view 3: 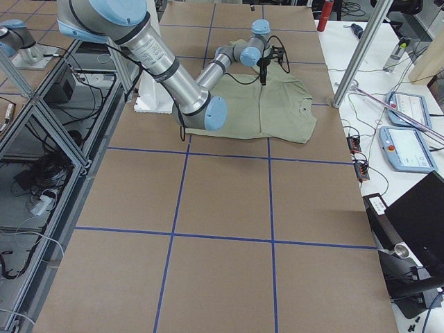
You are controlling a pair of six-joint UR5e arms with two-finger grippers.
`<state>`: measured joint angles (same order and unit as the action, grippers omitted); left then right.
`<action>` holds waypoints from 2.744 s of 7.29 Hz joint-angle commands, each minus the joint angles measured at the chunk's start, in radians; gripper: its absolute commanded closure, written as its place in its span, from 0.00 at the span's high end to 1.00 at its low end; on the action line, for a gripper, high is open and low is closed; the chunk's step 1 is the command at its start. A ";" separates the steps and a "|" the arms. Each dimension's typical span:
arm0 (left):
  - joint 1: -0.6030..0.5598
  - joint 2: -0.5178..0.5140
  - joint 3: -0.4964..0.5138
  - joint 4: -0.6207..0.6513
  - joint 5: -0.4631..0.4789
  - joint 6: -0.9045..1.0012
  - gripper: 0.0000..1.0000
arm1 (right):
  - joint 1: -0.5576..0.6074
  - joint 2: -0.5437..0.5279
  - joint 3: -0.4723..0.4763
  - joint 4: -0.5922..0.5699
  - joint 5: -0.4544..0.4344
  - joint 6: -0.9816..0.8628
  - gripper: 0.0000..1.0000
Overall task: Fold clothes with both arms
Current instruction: 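Release the sleeve and raise the right gripper while the left gripper approaches the other cuff, then lower the left gripper onto the cuff of the other sleeve and grasp it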
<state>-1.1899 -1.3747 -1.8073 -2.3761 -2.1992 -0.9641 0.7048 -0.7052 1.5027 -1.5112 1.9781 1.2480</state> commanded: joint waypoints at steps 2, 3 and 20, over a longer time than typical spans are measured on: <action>0.324 0.051 -0.079 -0.008 0.293 -0.364 1.00 | 0.096 -0.242 0.287 -0.101 0.111 -0.060 1.00; 0.404 0.081 -0.070 0.000 0.368 -0.389 1.00 | 0.107 -0.285 0.330 -0.103 0.113 -0.070 1.00; 0.493 0.025 0.079 0.023 0.461 -0.416 0.90 | 0.104 -0.286 0.361 -0.110 0.114 -0.073 1.00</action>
<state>-0.7015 -1.3488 -1.7297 -2.3532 -1.7372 -1.3792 0.8084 -0.9910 1.8627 -1.6214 2.0918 1.1762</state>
